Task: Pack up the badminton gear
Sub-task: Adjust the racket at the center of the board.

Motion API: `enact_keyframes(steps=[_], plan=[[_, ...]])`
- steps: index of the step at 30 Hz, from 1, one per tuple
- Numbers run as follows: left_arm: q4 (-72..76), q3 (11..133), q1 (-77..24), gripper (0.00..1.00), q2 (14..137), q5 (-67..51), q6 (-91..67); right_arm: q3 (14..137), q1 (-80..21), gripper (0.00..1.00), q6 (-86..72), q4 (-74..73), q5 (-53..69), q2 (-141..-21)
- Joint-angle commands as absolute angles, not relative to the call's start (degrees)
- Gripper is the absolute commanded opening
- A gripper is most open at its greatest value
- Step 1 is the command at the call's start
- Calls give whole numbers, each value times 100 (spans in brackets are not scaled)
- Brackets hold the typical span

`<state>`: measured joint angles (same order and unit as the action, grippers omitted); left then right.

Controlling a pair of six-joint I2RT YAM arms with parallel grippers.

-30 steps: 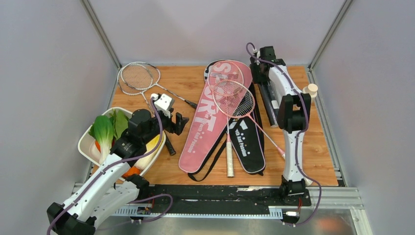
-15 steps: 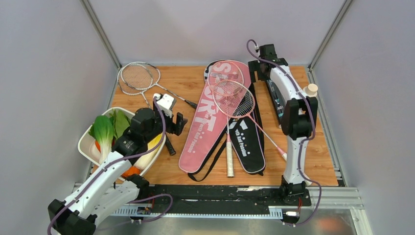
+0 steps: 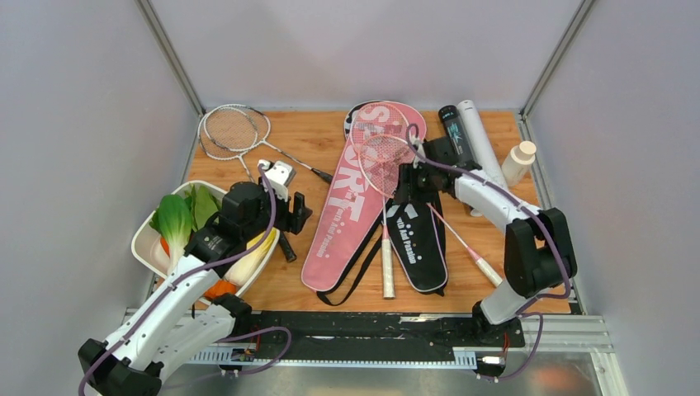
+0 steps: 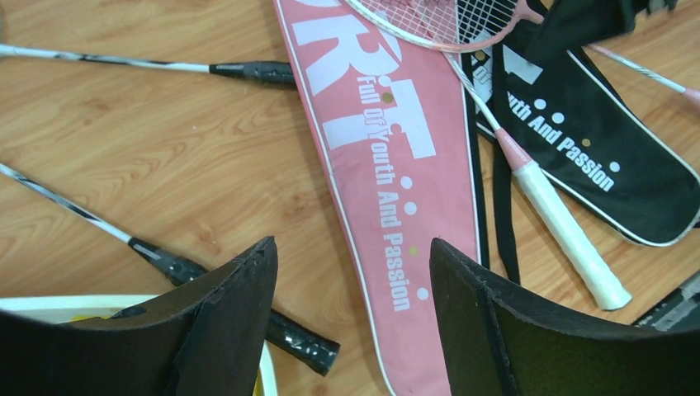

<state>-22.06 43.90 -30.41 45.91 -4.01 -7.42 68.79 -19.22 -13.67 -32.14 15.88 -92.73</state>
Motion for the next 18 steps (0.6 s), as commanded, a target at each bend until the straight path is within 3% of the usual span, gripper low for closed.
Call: enact_keyframes(steps=[1,11,18], plan=[[-2543,4456,-3072,74,4450,-569,-1095,5965,-2509,53,-2294,-2192,1980,-8801],[-2822,4454,-3069,70,4563,-789,-1347,5839,-3004,51,-2192,-1567,-469,-9084],[-2748,4354,-3070,71,4396,-656,-1456,6303,-2528,50,-1909,-1549,-929,-9891]])
